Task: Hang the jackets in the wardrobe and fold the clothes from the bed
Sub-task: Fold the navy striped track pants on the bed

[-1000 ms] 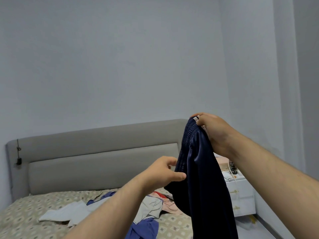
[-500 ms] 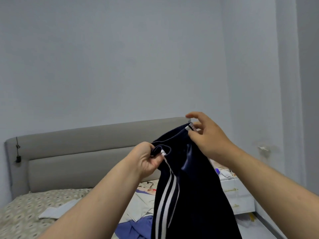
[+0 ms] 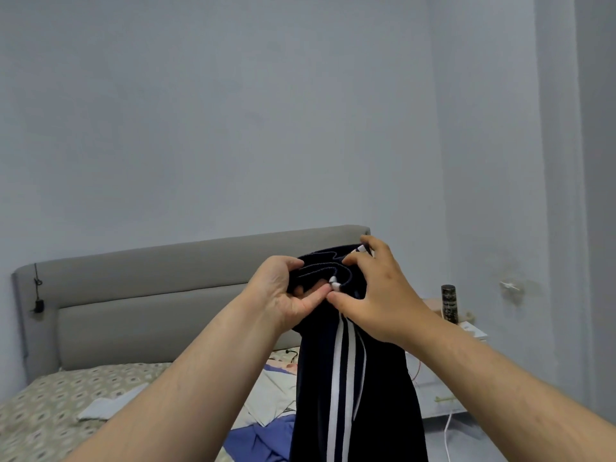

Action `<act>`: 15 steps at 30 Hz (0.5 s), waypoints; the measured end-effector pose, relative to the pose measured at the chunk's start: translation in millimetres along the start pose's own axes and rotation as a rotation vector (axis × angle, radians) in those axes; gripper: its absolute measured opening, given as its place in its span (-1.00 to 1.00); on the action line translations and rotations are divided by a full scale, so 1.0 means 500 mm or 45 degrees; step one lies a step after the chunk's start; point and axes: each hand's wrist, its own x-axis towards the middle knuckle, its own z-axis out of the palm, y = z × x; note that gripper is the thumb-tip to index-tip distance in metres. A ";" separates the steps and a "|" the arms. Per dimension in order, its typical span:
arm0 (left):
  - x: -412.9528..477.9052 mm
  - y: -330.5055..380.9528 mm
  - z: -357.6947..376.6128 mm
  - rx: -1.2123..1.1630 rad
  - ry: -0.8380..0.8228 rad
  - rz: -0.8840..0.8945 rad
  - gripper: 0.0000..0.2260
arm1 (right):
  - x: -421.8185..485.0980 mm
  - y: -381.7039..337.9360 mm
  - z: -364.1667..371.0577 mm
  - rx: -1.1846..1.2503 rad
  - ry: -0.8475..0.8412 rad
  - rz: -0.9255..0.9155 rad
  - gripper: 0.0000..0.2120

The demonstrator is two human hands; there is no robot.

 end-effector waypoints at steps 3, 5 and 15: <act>-0.013 0.004 -0.001 0.109 0.008 -0.015 -0.78 | 0.004 -0.002 0.003 0.008 0.122 -0.033 -0.73; -0.014 0.006 -0.009 0.259 0.017 0.004 -0.83 | 0.007 -0.001 0.003 0.030 0.201 -0.078 -0.83; 0.000 0.011 -0.066 1.358 -0.708 0.648 -0.45 | 0.019 -0.007 -0.038 0.417 0.190 0.150 -0.85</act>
